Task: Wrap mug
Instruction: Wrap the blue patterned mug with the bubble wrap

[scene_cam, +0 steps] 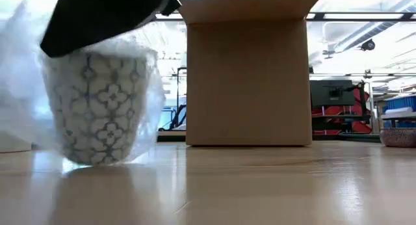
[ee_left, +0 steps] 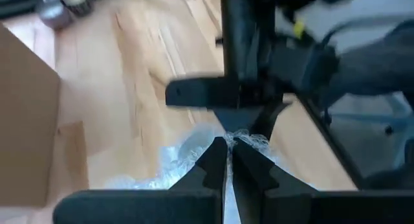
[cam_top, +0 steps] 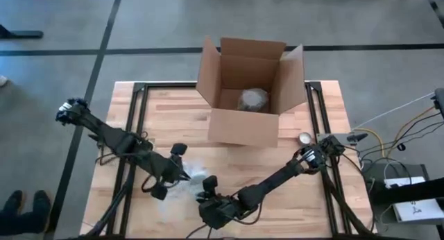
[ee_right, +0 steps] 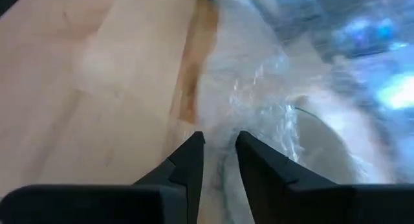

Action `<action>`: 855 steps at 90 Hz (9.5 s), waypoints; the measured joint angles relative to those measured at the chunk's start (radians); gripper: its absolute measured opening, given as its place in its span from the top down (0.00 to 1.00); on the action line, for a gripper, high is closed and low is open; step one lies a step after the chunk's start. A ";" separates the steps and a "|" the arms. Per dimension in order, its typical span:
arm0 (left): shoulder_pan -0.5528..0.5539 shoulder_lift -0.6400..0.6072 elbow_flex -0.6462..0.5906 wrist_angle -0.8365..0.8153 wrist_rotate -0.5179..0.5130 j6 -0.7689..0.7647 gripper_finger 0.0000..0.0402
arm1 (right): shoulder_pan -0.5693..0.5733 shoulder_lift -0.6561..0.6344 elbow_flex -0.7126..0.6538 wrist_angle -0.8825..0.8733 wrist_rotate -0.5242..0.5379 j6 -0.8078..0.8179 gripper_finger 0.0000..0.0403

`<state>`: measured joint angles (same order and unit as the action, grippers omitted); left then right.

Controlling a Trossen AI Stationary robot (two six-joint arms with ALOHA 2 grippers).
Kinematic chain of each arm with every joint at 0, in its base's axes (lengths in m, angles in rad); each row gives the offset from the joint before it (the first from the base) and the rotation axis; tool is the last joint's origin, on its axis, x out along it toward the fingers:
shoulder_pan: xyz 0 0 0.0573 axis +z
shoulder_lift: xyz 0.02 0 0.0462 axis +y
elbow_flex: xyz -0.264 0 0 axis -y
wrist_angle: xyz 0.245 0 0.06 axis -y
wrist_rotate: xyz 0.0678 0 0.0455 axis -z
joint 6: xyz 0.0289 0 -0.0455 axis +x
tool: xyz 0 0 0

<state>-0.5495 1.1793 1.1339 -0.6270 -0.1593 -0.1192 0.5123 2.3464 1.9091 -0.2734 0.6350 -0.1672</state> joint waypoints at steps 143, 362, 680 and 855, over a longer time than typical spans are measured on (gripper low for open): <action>0.182 0.042 -0.289 0.012 -0.029 -0.056 0.98 | -0.228 -0.076 0.000 -0.044 -0.280 -0.063 0.75; 0.212 0.029 -0.475 0.336 0.000 -0.130 0.49 | -0.287 -0.120 0.013 -0.165 -0.570 -0.239 0.61; -0.147 -0.278 -0.809 0.149 -0.244 -0.933 0.82 | -0.365 -0.085 0.050 -0.247 -0.695 -0.188 1.00; -0.074 0.143 -0.510 0.548 -0.381 -0.414 0.82 | -0.335 -0.081 0.267 -0.581 -0.661 -0.179 0.81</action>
<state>-0.6240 1.3224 0.6238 -0.0789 -0.5402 -0.5333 0.1768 2.2650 2.1760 -0.8545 -0.0260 -0.3459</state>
